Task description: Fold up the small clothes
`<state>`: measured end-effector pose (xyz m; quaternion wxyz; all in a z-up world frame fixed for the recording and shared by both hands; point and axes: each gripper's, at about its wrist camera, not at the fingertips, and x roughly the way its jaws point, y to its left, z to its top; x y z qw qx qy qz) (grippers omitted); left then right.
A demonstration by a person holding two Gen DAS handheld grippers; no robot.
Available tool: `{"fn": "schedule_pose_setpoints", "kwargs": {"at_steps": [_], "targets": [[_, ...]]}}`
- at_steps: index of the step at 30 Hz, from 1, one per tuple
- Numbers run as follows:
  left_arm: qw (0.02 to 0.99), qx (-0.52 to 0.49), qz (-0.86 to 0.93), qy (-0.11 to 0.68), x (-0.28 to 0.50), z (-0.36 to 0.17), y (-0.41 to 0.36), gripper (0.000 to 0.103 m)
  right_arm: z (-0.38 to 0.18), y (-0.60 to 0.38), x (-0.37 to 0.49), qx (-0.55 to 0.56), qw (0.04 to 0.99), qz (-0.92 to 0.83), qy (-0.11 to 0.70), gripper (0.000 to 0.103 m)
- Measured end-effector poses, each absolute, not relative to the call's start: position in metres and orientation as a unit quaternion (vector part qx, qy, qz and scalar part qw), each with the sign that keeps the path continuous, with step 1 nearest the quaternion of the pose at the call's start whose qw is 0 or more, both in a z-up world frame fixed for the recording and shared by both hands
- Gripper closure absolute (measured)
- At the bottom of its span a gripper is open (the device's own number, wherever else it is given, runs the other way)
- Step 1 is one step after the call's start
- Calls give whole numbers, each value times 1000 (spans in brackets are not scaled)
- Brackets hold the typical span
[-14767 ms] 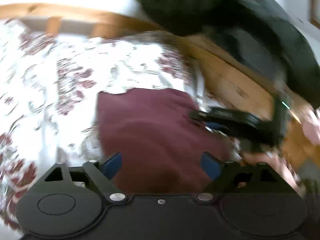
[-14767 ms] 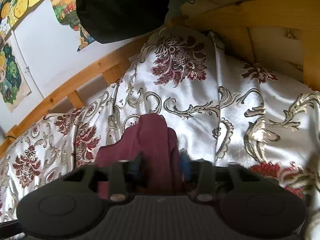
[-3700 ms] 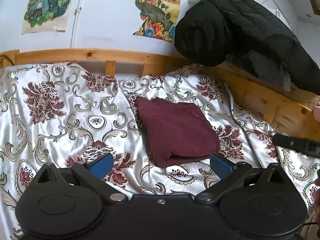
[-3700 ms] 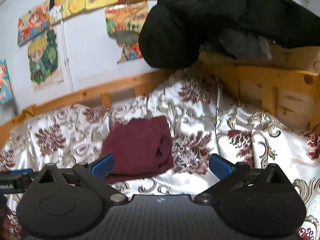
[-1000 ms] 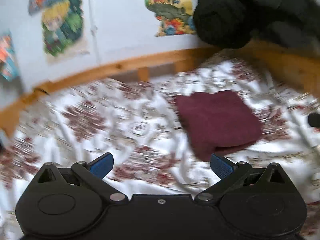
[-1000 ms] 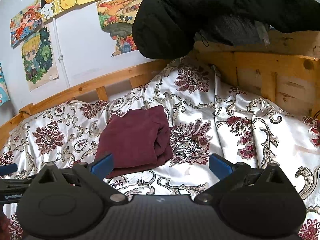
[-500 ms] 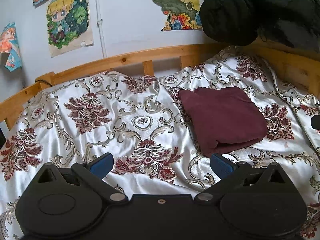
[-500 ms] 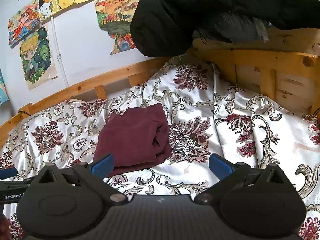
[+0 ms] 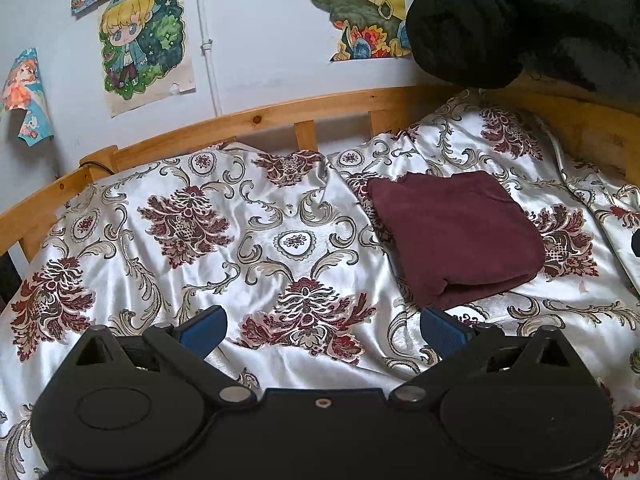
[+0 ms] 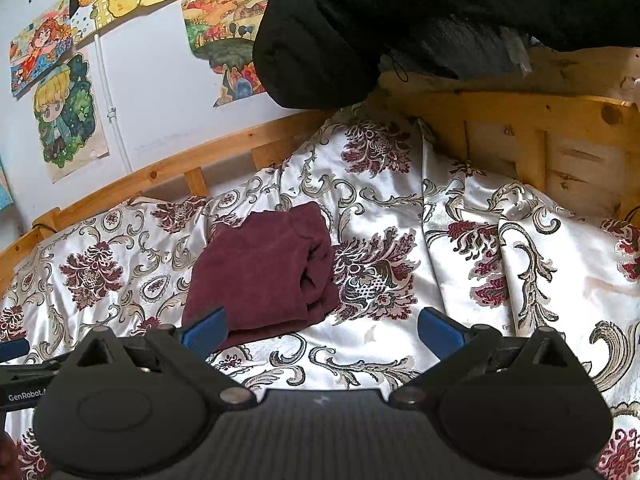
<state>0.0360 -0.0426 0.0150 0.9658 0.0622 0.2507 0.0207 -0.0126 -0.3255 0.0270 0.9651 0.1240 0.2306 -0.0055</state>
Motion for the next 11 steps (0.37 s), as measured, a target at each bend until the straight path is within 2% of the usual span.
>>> {"fn": "schedule_pose_setpoints", "kwargs": {"at_steps": [11], "targets": [[964, 70, 21, 257, 37, 14, -44, 1, 27, -325, -12, 124, 965, -5, 233, 0]]}}
